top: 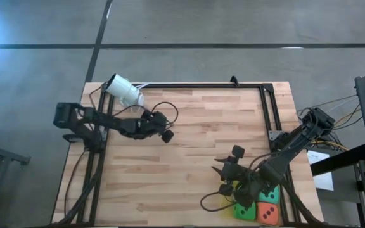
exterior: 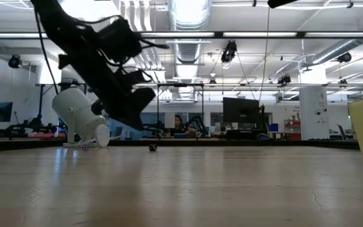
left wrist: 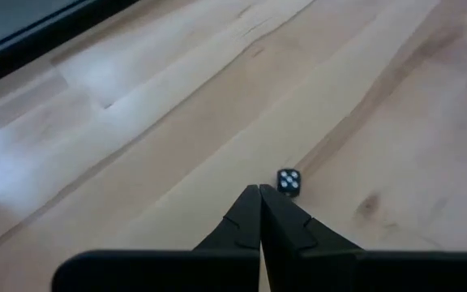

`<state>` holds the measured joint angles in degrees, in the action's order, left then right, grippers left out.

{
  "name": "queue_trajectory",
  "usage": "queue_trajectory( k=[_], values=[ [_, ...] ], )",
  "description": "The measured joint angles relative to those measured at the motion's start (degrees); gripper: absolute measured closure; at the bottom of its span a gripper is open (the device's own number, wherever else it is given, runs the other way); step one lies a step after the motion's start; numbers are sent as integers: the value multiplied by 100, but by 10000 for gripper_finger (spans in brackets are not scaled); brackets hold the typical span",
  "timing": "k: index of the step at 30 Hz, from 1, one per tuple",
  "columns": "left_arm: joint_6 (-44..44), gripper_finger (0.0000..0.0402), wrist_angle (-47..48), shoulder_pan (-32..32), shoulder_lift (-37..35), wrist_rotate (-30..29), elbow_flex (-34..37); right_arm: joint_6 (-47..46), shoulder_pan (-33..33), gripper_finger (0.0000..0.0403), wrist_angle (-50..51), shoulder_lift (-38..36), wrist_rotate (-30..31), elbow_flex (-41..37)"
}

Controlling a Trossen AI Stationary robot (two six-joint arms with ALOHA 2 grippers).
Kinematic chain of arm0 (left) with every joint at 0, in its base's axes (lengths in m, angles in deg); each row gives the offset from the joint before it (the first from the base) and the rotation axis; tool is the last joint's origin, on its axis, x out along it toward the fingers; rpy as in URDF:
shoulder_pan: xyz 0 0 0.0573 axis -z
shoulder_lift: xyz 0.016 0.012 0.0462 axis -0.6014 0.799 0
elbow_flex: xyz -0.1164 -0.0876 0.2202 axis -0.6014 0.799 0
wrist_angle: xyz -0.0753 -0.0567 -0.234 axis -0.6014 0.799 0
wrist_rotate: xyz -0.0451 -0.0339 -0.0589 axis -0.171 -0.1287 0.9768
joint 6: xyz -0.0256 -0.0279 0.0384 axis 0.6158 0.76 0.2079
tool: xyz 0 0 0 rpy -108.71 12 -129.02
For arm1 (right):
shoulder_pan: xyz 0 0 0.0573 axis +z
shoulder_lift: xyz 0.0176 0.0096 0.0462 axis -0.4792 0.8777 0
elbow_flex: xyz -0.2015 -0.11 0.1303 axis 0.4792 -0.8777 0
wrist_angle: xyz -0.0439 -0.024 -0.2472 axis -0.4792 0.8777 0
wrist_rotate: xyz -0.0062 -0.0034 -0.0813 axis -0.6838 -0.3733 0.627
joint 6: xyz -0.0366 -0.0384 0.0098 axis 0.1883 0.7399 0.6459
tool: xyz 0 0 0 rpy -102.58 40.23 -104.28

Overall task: Pick & Place Dice
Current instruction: Put the small black die into the yellow bin

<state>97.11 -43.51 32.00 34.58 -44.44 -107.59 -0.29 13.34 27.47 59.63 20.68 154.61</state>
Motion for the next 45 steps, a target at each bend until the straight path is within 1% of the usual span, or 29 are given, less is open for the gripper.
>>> queue_trajectory(
  k=[3,8,14,17,23,28,35,40,45],
  values=[
    [24,399,4,-73,398,72,-193,-3,0,275,0,0,-1,0],
    [174,399,-1,-86,959,24,-528,-9,0,275,-18,0,-2,0],
    [282,399,11,-86,1341,37,-777,0,0,275,-76,0,-4,0],
    [291,399,2,-58,1393,176,-860,3,0,275,-82,0,-7,0],
    [272,399,-17,60,1415,242,-1018,5,0,275,-109,0,-9,0],
    [72,399,38,131,1409,328,-1135,5,0,275,-122,0,-9,0],
    [1,399,174,40,1374,-173,-1109,3,0,275,-122,0,-37,0],
    [63,399,116,-57,1373,-224,-1109,2,0,275,-120,0,-52,0],
    [203,399,120,-123,1552,-230,-1109,-2,0,275,-122,0,-59,-2]
  ],
)
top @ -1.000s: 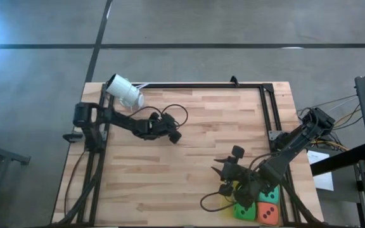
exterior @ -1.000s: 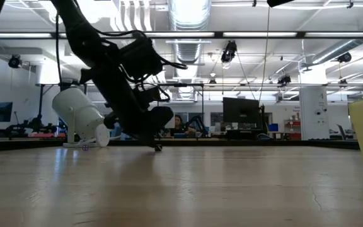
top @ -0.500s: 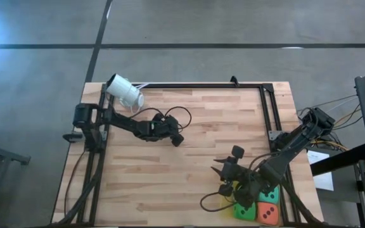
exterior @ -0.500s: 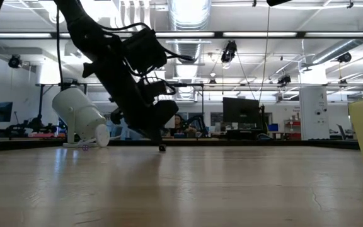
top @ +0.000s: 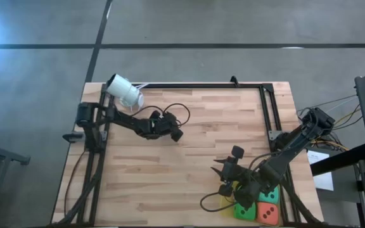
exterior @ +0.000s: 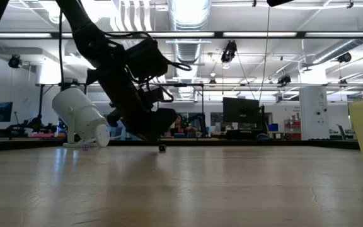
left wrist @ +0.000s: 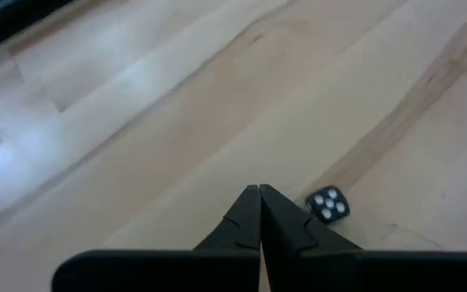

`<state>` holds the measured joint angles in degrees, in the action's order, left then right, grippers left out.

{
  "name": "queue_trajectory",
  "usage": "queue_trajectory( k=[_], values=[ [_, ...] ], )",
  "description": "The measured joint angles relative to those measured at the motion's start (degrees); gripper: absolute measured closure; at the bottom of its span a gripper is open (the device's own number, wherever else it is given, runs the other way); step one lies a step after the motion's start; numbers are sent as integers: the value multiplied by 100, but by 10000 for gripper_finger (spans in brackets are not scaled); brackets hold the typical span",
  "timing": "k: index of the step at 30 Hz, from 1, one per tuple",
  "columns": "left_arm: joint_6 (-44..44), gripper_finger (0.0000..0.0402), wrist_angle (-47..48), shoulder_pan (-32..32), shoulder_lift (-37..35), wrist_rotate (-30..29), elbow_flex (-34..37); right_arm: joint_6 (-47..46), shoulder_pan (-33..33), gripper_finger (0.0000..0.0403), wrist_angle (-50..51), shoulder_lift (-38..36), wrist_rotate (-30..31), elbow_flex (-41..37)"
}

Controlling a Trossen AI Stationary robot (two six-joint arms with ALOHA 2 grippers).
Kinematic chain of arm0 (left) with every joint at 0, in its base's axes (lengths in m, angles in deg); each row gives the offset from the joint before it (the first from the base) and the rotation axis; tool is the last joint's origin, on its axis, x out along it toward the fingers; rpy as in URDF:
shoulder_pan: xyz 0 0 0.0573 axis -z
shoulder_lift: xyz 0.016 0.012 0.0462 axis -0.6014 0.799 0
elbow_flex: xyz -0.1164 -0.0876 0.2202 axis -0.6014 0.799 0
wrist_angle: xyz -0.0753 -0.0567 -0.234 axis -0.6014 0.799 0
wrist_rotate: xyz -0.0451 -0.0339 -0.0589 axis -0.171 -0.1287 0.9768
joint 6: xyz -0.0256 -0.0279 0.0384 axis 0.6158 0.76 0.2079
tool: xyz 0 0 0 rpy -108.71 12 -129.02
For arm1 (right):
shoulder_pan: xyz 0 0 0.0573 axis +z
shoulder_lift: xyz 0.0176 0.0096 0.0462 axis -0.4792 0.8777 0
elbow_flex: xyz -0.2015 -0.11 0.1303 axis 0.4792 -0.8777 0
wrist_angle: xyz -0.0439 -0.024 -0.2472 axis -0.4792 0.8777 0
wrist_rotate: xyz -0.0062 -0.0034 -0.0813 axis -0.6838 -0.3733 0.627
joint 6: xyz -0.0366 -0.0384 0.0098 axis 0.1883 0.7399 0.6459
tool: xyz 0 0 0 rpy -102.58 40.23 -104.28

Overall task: Pick & Place Dice
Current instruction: Put the small black die into the yellow bin

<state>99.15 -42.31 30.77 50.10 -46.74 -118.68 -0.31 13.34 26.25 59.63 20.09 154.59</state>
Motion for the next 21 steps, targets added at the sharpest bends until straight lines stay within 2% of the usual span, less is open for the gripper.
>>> queue_trajectory(
  k=[8,13,21],
  values=[
    [52,399,-254,5,255,169,-8,-4,0,275,1,0,-7,-9],
    [-294,399,-754,90,434,237,-11,-2,0,275,-20,0,-8,-9],
    [-265,399,-957,267,453,520,-15,1,0,275,-35,0,-7,-9]
  ],
)
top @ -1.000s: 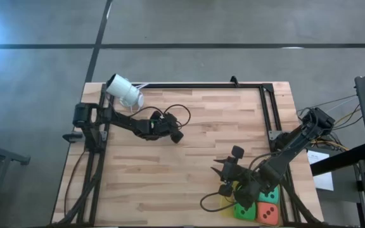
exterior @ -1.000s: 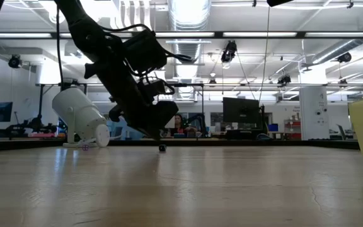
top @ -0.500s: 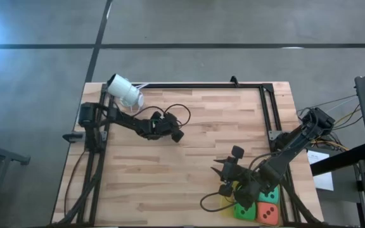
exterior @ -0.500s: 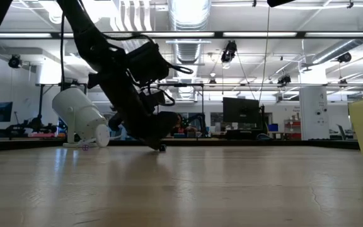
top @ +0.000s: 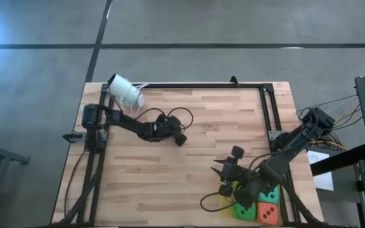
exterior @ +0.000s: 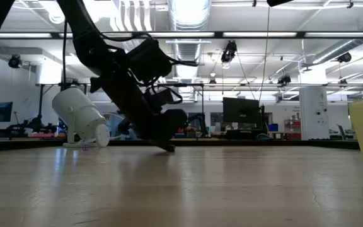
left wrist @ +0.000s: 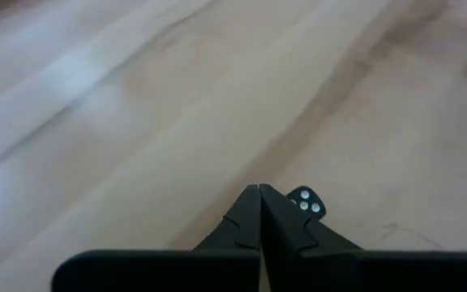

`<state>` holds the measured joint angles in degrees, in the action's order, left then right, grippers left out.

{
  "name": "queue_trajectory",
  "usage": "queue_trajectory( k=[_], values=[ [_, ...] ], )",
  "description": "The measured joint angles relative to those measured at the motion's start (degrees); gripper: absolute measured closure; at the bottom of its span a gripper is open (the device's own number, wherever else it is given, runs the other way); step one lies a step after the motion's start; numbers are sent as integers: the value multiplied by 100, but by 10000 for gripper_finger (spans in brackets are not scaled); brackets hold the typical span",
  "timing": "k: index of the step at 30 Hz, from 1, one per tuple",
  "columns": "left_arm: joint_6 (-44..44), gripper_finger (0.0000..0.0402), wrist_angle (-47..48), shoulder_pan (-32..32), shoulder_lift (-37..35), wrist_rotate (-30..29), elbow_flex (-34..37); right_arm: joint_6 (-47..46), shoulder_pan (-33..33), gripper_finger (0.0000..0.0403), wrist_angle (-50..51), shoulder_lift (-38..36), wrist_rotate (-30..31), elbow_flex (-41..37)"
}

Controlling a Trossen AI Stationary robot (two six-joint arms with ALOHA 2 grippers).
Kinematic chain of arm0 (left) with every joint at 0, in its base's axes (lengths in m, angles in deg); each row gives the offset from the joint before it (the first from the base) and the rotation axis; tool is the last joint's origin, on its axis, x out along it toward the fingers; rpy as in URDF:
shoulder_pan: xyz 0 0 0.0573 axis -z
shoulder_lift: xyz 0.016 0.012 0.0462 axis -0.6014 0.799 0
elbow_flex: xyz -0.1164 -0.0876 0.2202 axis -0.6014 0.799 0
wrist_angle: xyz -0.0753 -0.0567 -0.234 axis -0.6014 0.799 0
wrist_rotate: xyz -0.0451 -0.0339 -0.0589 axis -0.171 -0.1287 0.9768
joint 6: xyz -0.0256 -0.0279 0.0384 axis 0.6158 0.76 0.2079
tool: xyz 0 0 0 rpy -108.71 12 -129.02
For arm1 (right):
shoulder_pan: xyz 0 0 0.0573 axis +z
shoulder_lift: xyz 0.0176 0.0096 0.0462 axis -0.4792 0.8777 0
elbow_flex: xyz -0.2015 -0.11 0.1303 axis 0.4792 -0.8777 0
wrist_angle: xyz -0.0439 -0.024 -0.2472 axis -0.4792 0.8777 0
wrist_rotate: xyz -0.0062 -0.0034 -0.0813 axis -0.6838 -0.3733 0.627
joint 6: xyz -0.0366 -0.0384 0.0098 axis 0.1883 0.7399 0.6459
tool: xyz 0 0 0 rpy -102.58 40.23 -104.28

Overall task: Pick & Place Dice
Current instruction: Put the small black die into the yellow bin

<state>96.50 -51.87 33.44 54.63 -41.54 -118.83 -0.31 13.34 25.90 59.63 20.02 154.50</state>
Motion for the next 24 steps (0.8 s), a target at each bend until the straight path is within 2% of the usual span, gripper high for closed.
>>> queue_trajectory(
  k=[11,15,20,24],
  values=[
    [36,399,-416,414,27,539,2,5,-1,275,2,0,0,0],
    [-351,399,-616,521,33,768,2,6,0,275,2,0,0,0],
    [-416,399,-403,493,-11,797,1,4,-1,275,2,0,2,0],
    [-419,399,104,543,-395,792,15,-56,-2,275,-5,0,2,-3]
  ],
)
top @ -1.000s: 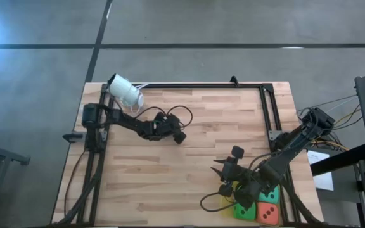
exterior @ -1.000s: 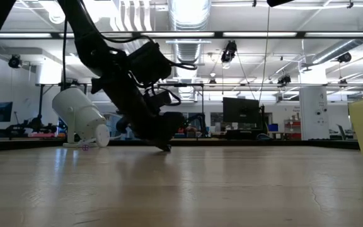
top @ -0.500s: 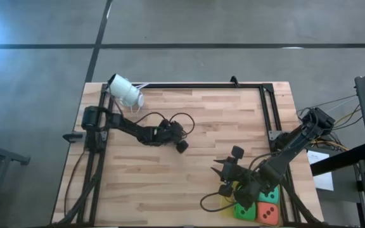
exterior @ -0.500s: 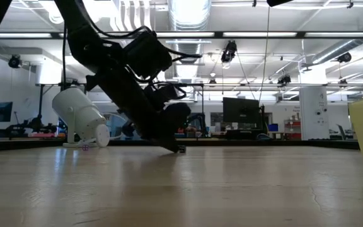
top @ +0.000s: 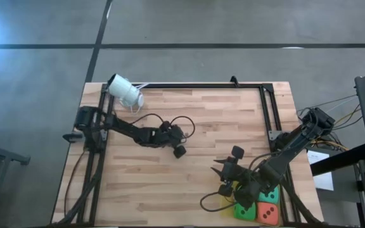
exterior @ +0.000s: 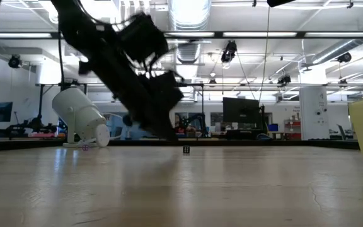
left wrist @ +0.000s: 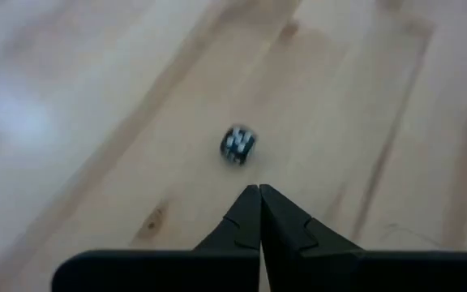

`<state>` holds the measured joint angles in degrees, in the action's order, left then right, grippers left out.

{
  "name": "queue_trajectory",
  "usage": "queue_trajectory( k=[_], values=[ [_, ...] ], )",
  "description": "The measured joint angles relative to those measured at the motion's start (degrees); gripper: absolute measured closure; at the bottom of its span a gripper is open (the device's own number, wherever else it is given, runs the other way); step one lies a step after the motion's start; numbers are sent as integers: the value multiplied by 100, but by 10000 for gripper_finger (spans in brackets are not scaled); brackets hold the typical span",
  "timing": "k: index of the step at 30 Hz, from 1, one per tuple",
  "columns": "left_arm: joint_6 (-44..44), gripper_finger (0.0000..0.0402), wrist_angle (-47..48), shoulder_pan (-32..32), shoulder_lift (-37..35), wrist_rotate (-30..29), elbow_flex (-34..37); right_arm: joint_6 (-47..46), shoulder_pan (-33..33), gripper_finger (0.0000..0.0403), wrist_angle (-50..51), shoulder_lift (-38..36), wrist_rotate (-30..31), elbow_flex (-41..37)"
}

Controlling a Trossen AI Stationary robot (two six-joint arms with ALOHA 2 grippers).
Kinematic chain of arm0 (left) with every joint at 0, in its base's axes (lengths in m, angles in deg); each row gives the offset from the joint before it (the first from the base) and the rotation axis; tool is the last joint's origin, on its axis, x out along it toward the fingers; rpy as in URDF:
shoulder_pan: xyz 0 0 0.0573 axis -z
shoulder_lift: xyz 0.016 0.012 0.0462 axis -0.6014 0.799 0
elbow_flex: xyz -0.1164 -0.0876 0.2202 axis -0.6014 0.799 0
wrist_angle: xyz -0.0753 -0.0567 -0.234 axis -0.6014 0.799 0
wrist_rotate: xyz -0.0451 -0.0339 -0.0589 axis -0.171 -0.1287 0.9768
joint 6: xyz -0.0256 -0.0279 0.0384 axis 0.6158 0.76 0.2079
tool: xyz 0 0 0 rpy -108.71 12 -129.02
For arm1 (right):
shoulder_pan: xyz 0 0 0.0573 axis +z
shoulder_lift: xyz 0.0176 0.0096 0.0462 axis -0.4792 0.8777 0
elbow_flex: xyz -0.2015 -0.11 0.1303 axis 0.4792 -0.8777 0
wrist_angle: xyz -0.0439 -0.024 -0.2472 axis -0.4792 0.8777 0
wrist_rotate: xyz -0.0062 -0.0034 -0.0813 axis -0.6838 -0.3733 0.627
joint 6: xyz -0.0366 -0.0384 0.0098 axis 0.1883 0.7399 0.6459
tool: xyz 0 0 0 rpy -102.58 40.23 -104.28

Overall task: Pick & Place Dice
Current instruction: Put the small black die into the yellow bin

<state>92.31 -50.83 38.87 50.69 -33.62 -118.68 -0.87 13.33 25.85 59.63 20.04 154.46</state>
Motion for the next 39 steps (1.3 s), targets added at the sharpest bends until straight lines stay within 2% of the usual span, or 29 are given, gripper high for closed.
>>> queue_trajectory(
  k=[11,15,18,23,25,32,39],
  values=[
    [-542,399,1470,455,-2124,-153,2,-259,-266,275,18,2,-102,-261],
    [-640,399,1634,667,-2639,-200,0,121,-769,275,-63,2,-895,-340],
    [-664,399,1847,952,-2866,-211,36,811,-1257,275,-663,2,-1552,-500],
    [-836,399,1912,1448,-3018,-494,104,2192,-2129,275,-2308,2,-2989,-976],
    [-881,399,2054,1538,-3119,-491,77,2599,-2426,275,-2976,2,-3359,-1226],
    [-768,399,2381,1844,-3549,-471,101,3239,-3261,275,-4394,52,-3945,-1914],
    [-750,399,2375,1971,-3698,-471,105,3946,-3606,275,-4983,563,-4067,-2222]
  ],
)
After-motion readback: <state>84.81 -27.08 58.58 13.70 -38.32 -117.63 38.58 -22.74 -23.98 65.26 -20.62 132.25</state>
